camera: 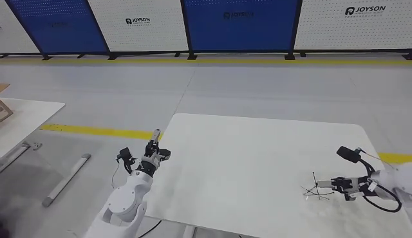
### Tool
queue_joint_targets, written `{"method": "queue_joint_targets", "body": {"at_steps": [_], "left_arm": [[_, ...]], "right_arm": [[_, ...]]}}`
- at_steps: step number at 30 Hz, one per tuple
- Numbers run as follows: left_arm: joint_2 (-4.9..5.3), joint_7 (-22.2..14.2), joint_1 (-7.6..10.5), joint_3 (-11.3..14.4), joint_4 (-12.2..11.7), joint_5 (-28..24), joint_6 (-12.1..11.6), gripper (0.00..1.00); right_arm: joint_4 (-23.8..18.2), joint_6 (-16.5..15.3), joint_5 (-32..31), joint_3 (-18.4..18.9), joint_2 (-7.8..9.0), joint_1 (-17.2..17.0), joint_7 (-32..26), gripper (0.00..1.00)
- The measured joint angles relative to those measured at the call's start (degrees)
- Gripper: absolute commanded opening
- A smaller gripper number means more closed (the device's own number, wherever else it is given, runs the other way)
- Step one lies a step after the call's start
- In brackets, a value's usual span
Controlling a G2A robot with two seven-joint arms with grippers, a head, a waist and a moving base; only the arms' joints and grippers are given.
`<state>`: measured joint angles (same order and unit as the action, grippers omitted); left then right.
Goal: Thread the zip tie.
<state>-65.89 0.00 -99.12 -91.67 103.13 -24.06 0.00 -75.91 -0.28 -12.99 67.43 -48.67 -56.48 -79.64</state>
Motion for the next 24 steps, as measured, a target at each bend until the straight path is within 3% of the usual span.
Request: {"method": "queue_joint_targets", "body": {"at_steps": [11, 12, 13, 15, 24], "left_arm": [[0.00, 0.00, 0.00, 0.00, 0.00, 0.00, 0.00, 1.00], [0.00, 0.00, 0.00, 0.00, 0.00, 0.00, 0.00, 1.00], [0.00, 0.00, 0.00, 0.00, 0.00, 0.00, 0.00, 1.00], [0.00, 0.00, 0.00, 0.00, 0.00, 0.00, 0.00, 1.00], [0.00, 0.00, 0.00, 0.00, 0.00, 0.00, 0.00, 1.00]], "right_arm": [[0.09, 0.10, 0.05, 0.16, -0.02, -0.05, 0.08, 1.00], [0.65, 0.11, 0.62, 0.50, -0.01, -0.11, 0.32, 0.89], [1.63, -0.16, 1.89, 1.00, 0.03, -0.20, 0.56, 0.69], [2.37, -0.54, 2.98, 1.51, 0.15, -0.33, 0.55, 0.50], [3.62, 0.62, 3.17, 1.18, 0.70, -0.43, 0.00, 0.41]]}}
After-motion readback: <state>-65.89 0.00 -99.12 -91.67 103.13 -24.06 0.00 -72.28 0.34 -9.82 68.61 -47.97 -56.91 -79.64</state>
